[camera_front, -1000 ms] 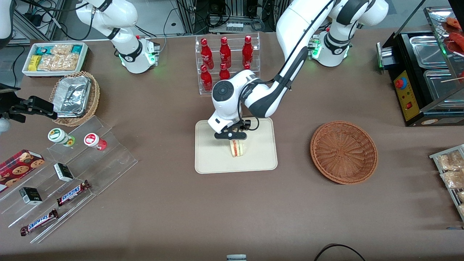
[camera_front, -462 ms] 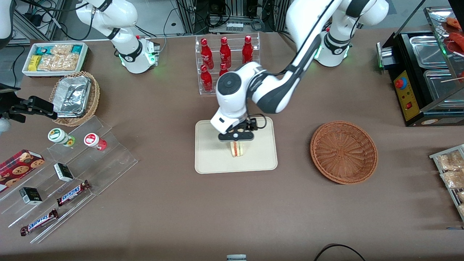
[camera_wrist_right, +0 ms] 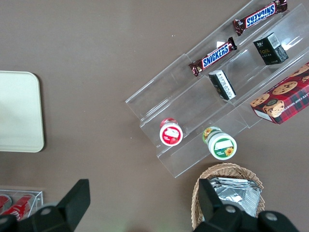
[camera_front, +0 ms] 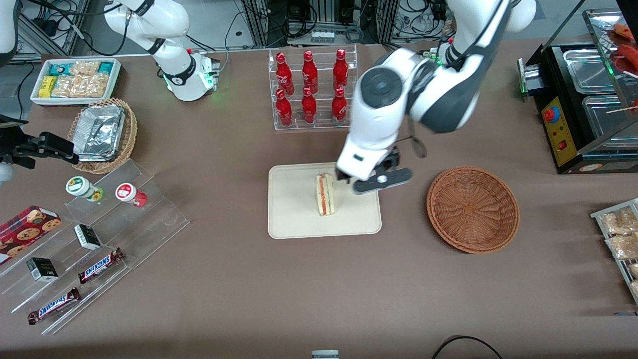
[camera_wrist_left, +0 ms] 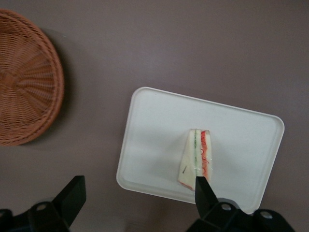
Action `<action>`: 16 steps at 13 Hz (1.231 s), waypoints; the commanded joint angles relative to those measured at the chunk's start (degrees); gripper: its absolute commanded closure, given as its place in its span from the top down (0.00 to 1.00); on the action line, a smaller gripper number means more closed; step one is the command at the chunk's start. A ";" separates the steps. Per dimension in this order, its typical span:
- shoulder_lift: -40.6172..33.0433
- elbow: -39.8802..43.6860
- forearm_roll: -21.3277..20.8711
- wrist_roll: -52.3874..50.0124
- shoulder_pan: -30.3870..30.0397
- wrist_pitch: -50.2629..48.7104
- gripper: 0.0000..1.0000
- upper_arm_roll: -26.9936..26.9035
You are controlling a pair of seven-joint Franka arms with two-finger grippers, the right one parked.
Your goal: Place sandwich from basket to tray
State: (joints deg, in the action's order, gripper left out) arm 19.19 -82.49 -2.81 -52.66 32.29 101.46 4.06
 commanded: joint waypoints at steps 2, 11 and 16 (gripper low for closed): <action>-5.83 -1.45 -0.18 -0.69 -4.41 -8.81 1.00 0.33; -15.75 -4.43 -0.18 21.95 -21.81 -19.80 1.00 0.33; -19.80 -6.01 0.09 37.78 -29.02 -23.41 1.00 0.33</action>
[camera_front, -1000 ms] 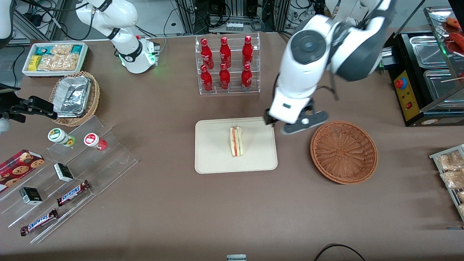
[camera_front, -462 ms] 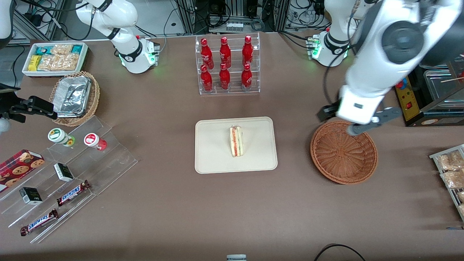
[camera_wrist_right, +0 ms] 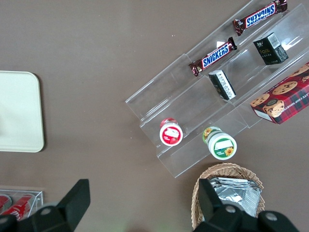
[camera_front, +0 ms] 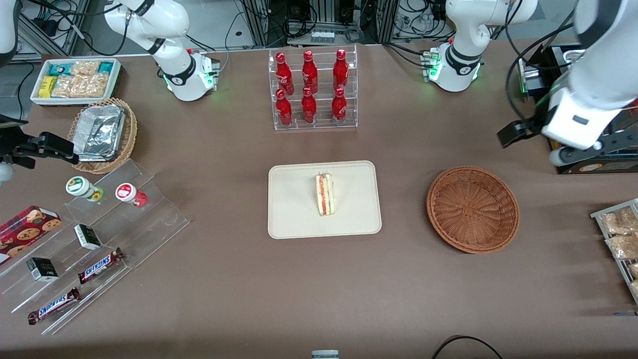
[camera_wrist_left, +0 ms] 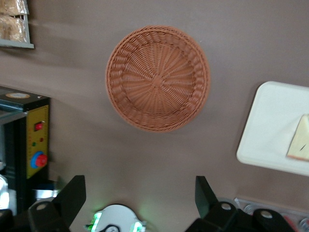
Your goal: Place sandwich from basket to tray
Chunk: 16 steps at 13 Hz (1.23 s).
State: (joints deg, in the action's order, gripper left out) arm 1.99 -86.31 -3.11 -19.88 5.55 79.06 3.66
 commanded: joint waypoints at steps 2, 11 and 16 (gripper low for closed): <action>-4.87 -5.52 0.39 11.23 -4.74 0.12 1.00 0.73; -2.25 -3.26 4.52 18.04 -4.32 3.11 1.00 -0.67; -2.25 -3.17 2.32 18.13 -4.58 2.85 1.00 -0.85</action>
